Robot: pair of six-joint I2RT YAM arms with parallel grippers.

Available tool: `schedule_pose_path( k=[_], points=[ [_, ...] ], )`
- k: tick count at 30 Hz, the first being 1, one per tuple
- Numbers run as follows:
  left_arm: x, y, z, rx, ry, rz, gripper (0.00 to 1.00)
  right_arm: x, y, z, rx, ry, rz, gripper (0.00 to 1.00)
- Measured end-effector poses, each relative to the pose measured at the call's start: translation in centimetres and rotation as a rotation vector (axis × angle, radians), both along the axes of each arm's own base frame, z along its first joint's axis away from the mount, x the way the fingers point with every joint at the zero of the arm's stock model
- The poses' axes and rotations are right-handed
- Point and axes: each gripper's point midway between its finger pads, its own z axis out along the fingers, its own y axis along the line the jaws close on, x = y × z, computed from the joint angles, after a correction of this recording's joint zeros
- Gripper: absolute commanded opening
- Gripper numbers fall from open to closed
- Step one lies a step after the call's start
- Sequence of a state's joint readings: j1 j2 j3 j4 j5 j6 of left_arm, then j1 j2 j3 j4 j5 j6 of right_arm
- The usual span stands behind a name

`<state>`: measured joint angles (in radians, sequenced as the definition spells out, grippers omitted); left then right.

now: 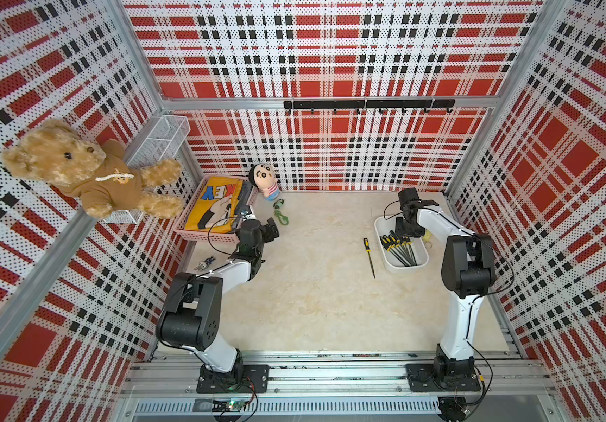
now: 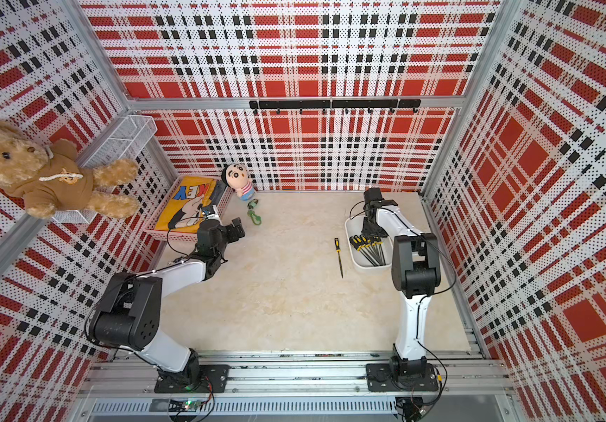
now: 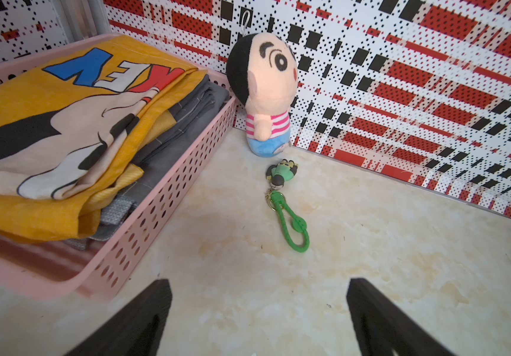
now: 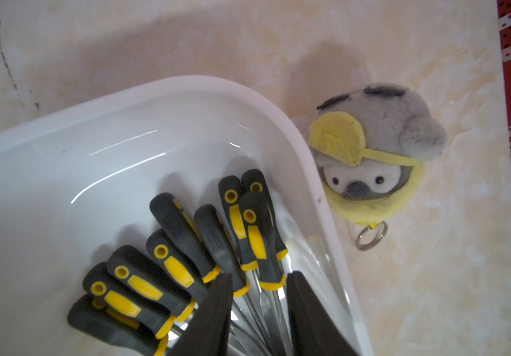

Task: Take the file tool out of the storage box
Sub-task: Pick up the file tool from the storage box.

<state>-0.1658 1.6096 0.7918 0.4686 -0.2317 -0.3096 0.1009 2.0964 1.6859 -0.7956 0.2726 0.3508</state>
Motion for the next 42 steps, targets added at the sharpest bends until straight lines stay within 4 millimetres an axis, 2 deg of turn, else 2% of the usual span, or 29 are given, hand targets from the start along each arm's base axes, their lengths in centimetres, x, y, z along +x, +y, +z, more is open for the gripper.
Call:
schedule_pose_path(
  k=[7, 10, 23, 28, 31, 39, 42],
  points=[
    [0.0, 0.0, 0.0, 0.0, 0.001, 0.0, 0.96, 0.0, -0.5, -2.3, -0.012, 0.043, 0.001, 0.34],
    [0.0, 0.0, -0.1, 0.0, 0.003, 0.0, 0.96, 0.1, -0.7, -2.3, -0.013, 0.041, 0.0, 0.31],
    [0.0, -0.1, -0.1, -0.002, 0.005, -0.007, 0.96, 0.4, -0.7, -3.1, -0.001, 0.043, 0.003, 0.3],
    [0.0, -0.1, -0.1, -0.001, 0.006, -0.007, 0.96, 0.5, -0.7, -3.1, 0.002, 0.039, 0.008, 0.12],
    [0.0, -0.1, -0.1, -0.001, 0.006, -0.007, 0.96, 0.6, -0.6, -3.1, 0.005, 0.033, 0.009, 0.06],
    [0.0, -0.1, -0.1, -0.001, 0.006, -0.007, 0.96, 0.7, 0.0, -2.6, 0.048, 0.029, 0.028, 0.02],
    [0.0, -0.1, -0.1, -0.001, 0.006, -0.008, 0.96, 1.3, 1.4, -0.9, 0.113, -0.003, 0.075, 0.03]
  ],
)
